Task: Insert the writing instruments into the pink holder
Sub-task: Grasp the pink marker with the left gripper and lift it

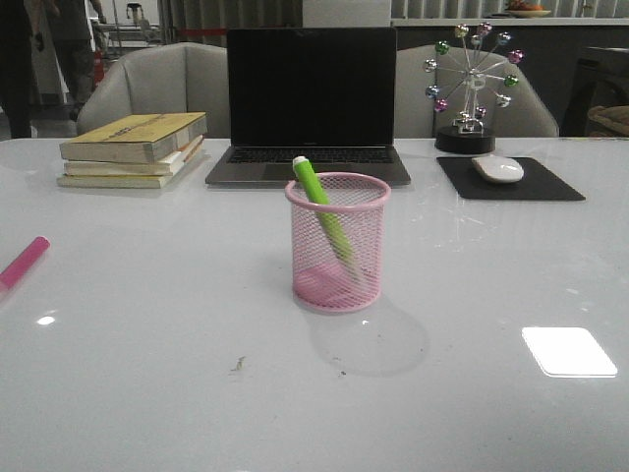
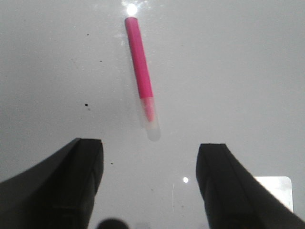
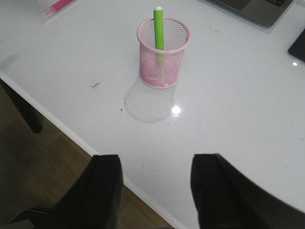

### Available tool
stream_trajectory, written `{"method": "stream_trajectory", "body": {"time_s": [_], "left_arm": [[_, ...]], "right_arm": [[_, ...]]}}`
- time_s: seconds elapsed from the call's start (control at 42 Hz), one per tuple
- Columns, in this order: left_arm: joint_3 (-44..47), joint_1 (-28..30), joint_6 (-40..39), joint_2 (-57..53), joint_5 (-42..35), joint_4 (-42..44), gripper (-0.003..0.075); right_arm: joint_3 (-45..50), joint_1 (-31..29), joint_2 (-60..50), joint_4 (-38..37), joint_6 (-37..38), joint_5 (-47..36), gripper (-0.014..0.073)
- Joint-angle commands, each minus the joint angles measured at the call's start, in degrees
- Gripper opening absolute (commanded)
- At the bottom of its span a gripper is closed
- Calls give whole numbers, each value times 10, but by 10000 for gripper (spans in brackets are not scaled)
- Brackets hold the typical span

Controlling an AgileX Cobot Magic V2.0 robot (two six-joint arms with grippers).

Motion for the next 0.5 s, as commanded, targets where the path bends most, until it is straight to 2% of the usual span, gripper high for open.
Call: {"method": "stream_trajectory", "body": {"time_s": [0.0, 0.476], "left_arm": [[-49, 14, 2, 36, -22, -1, 477], [-206, 30, 2, 250, -14, -22, 477]], "right_arm": [[-15, -2, 1, -1, 1, -39, 447], [-15, -2, 1, -1, 1, -39, 447]]}}
